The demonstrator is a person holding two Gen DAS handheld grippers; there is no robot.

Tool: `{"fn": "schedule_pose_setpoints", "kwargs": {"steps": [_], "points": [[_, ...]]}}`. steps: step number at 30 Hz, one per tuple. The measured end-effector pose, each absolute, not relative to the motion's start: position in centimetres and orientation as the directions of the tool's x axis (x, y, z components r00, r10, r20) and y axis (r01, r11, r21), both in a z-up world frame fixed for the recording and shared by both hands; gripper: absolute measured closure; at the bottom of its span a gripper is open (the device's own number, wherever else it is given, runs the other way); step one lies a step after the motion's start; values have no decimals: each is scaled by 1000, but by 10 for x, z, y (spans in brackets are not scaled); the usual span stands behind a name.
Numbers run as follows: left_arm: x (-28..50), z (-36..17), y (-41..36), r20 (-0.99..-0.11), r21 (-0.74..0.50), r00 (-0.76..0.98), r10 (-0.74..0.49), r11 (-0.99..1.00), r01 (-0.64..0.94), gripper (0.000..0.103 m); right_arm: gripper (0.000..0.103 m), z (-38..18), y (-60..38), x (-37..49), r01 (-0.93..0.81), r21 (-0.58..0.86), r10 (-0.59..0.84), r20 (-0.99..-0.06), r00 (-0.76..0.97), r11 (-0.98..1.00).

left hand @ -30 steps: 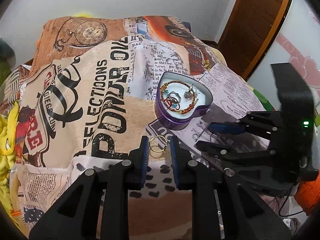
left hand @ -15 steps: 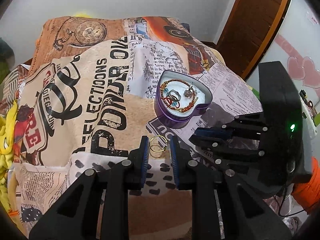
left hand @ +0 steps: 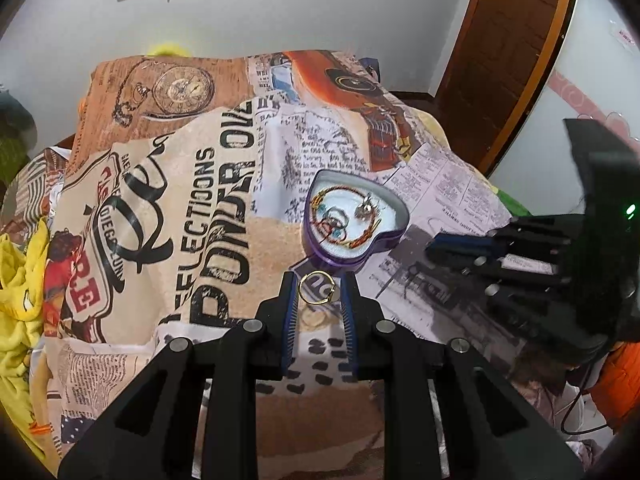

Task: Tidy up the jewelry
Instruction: 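Carry the gold ring with the left tool while the right tool carries the small ring, then release the gold ring into the tin with the left tool while the right tool releases the small ring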

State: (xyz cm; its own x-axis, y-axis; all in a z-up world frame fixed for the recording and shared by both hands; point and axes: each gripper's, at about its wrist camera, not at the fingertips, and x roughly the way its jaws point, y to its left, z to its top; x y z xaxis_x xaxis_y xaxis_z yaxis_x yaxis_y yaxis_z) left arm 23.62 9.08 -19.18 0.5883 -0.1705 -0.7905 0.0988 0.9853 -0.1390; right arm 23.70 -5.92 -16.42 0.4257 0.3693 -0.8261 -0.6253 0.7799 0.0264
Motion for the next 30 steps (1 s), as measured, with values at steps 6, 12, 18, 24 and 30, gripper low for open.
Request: {"fn": "schedule_pose_setpoints", "kwargs": {"steps": [6, 12, 18, 24, 30], "points": [[245, -184, 81, -779, -131, 603, -173, 985, 112, 83, 96, -140, -79, 247, -579, 47, 393, -779, 488, 814], [258, -183, 77, -771, -139, 610, -181, 983, 116, 83, 96, -129, -85, 260, -561, 67, 416, -745, 522, 825], [271, -184, 72, -768, -142, 612, -189, 982, 125, 83, 96, -132, -80, 268, -571, 89, 439, -738, 513, 816], [283, -188, 70, -767, -144, 611, -197, 980, 135, 83, 96, -142, -70, 275, -591, 99, 450, -751, 484, 801], [294, -201, 69, -778, -155, 592, -208, 978, 140, 83, 96, -158, -58, 282, -620, 99, 447, -780, 438, 779]]}}
